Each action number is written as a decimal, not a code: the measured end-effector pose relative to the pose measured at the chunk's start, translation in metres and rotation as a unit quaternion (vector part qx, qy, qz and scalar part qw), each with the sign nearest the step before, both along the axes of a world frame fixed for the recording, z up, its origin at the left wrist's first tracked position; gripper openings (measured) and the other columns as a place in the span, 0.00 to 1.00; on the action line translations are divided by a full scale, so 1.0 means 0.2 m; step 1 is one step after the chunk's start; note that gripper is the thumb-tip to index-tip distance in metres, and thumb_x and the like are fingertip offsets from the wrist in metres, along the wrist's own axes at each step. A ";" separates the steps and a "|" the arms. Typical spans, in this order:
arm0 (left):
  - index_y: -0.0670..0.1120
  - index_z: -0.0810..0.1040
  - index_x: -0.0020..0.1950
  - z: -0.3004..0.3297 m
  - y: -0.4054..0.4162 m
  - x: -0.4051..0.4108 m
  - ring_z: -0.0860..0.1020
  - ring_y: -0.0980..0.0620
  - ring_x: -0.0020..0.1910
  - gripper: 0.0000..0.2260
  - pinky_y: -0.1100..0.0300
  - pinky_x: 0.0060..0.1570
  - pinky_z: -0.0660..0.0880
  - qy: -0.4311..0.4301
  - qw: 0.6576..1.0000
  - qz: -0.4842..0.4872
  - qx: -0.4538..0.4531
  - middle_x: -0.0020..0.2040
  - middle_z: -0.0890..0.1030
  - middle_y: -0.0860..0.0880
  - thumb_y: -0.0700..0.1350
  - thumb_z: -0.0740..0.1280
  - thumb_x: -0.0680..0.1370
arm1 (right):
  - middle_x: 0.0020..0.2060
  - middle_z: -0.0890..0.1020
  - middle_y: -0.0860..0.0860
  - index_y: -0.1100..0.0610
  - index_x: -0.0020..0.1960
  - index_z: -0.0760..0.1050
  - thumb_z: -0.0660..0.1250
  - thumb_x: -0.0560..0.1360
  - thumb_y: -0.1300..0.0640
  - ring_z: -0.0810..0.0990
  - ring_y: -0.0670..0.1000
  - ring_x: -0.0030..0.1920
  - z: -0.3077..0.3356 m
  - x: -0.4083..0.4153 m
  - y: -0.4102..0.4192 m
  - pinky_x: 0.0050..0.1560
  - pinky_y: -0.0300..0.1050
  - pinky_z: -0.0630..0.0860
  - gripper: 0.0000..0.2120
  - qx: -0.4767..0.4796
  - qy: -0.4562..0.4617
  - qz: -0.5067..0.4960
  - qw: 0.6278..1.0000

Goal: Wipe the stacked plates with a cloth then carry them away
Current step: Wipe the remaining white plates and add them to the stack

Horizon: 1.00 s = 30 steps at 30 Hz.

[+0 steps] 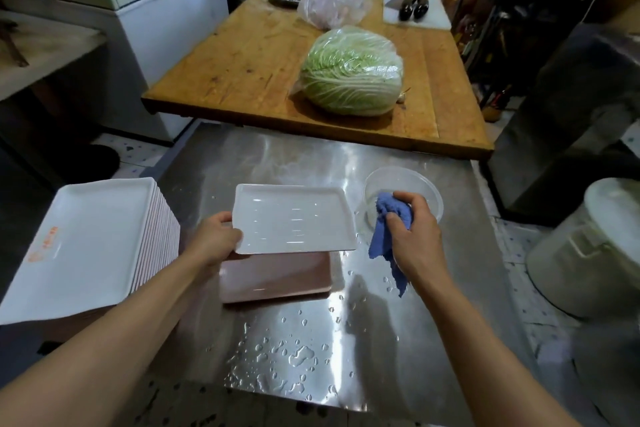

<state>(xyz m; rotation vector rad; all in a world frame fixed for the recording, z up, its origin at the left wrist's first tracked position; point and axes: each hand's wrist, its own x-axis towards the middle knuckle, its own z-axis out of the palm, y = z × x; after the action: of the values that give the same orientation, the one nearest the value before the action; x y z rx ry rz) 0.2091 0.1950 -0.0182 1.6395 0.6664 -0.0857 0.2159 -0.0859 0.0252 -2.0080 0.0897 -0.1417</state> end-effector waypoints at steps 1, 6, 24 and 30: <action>0.40 0.73 0.56 0.04 -0.04 0.03 0.78 0.46 0.37 0.18 0.59 0.25 0.79 -0.010 1.000 -0.002 -0.010 0.43 0.78 0.44 0.24 0.56 0.71 | 0.43 0.74 0.37 0.47 0.56 0.69 0.60 0.78 0.59 0.76 0.39 0.41 0.01 0.01 -0.02 0.33 0.28 0.70 0.09 0.002 -0.005 -0.008 1.000; 0.42 0.67 0.56 0.19 -0.24 0.22 0.77 0.46 0.42 0.16 0.56 0.27 0.79 -0.047 0.999 -0.020 -0.016 0.49 0.74 0.44 0.26 0.59 0.73 | 0.42 0.73 0.38 0.50 0.58 0.70 0.61 0.78 0.60 0.75 0.38 0.41 0.06 0.07 -0.16 0.33 0.25 0.70 0.10 0.014 -0.026 -0.046 0.999; 0.43 0.64 0.55 0.40 -0.77 0.41 0.69 0.49 0.30 0.15 0.64 0.22 0.62 -0.308 0.818 -0.137 0.466 0.41 0.79 0.40 0.33 0.64 0.72 | 0.44 0.74 0.39 0.48 0.56 0.69 0.61 0.77 0.61 0.74 0.36 0.44 0.10 0.13 -0.42 0.36 0.21 0.69 0.11 0.051 -0.042 -0.089 0.994; 0.43 0.64 0.56 0.42 -0.82 0.40 0.77 0.38 0.34 0.15 0.49 0.28 0.76 -0.304 0.811 -0.140 0.480 0.42 0.80 0.39 0.34 0.63 0.72 | 0.44 0.73 0.39 0.49 0.57 0.69 0.60 0.78 0.61 0.74 0.37 0.44 0.12 0.12 -0.43 0.37 0.24 0.70 0.11 0.051 -0.051 -0.081 0.994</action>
<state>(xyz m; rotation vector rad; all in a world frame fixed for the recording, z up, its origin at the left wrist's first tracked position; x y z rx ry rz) 0.2887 0.0320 0.0656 2.5480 -0.1050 0.6494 0.2401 -0.1720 0.0501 -1.8874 0.1904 -0.3358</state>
